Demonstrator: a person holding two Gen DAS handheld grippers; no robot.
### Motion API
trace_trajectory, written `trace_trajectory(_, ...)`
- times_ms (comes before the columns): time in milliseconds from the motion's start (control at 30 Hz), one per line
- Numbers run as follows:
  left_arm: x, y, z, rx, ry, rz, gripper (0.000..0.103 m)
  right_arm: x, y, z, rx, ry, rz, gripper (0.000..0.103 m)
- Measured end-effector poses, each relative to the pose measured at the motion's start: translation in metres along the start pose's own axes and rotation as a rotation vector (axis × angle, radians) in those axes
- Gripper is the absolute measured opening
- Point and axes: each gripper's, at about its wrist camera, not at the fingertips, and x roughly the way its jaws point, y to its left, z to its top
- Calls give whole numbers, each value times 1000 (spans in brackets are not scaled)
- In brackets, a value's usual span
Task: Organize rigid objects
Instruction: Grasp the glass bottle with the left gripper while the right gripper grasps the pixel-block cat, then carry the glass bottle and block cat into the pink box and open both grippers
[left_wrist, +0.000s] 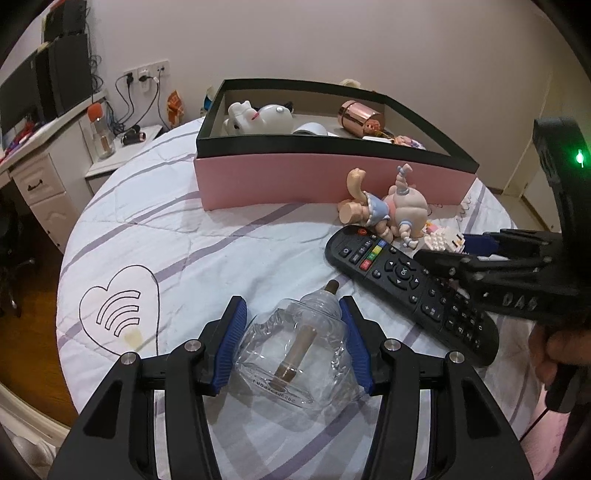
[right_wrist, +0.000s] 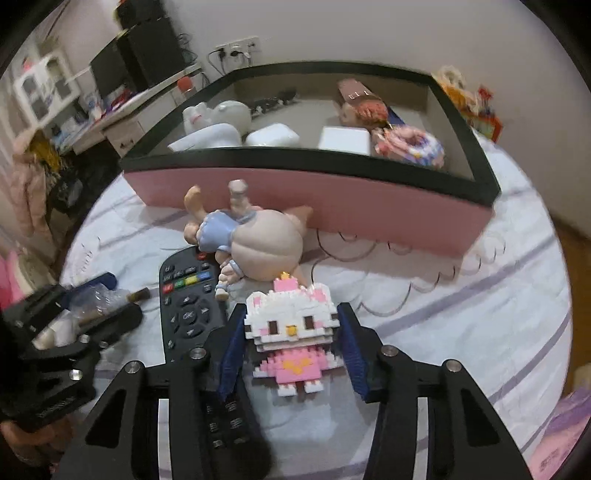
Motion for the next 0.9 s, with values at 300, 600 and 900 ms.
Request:
trace_trajectory(300,-13,5,4,-25,-12,-4,52,-22,-13,-6,62,-31,31,45)
trace_trajectory(600,-39,2,46,-4,-75,3,52,-66,-18,28,63,-140,69,45)
trace_trajectory(900,-34,-1,140,61,-140,19,52,-61,-43,103,51,-193,21,45)
